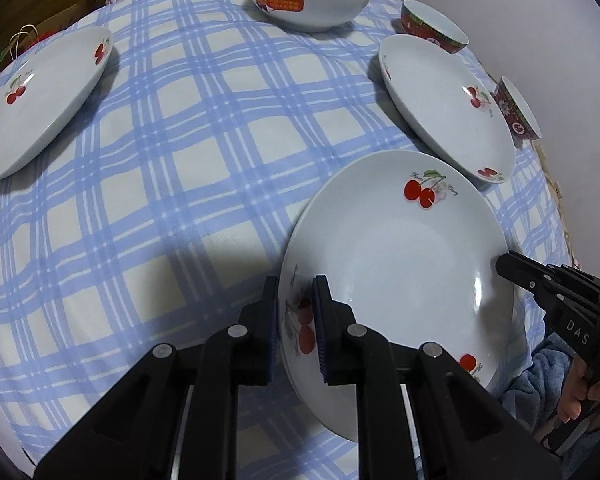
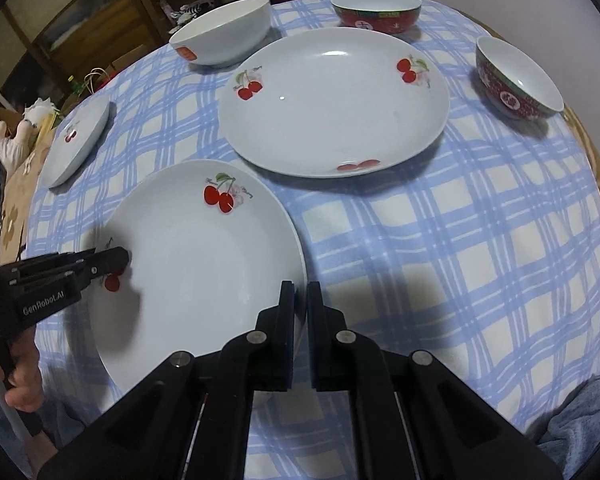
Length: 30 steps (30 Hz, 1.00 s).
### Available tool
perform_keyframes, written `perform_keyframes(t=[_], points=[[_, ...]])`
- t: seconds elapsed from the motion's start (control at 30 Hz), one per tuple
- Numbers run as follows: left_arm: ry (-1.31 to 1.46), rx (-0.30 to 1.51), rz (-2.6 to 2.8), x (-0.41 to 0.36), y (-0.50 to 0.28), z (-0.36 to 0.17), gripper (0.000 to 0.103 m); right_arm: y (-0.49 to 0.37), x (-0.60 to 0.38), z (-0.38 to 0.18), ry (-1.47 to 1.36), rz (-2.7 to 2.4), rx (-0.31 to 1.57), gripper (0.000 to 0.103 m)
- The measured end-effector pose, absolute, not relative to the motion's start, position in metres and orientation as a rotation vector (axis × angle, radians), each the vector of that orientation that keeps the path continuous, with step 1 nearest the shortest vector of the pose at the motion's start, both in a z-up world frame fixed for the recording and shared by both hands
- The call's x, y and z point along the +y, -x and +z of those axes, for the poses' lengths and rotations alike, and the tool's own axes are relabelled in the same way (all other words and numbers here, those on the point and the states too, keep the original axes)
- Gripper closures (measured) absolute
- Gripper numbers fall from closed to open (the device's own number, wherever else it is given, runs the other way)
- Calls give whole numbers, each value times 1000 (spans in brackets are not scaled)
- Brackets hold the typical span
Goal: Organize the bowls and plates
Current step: 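Lift the cherry plate off the cloth with both tools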
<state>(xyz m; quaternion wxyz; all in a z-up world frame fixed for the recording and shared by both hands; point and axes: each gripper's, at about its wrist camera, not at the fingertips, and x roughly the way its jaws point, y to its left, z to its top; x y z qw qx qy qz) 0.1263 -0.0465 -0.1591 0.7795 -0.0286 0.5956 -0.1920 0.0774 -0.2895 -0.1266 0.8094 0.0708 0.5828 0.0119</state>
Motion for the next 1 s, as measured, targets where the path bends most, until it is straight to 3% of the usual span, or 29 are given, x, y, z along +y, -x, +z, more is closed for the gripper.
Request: perform_keyframes(t=[1.0], points=[[-36,1257,-445,-55,-127,-159,84,-83,-286,-131,-147,-46,1255,95]])
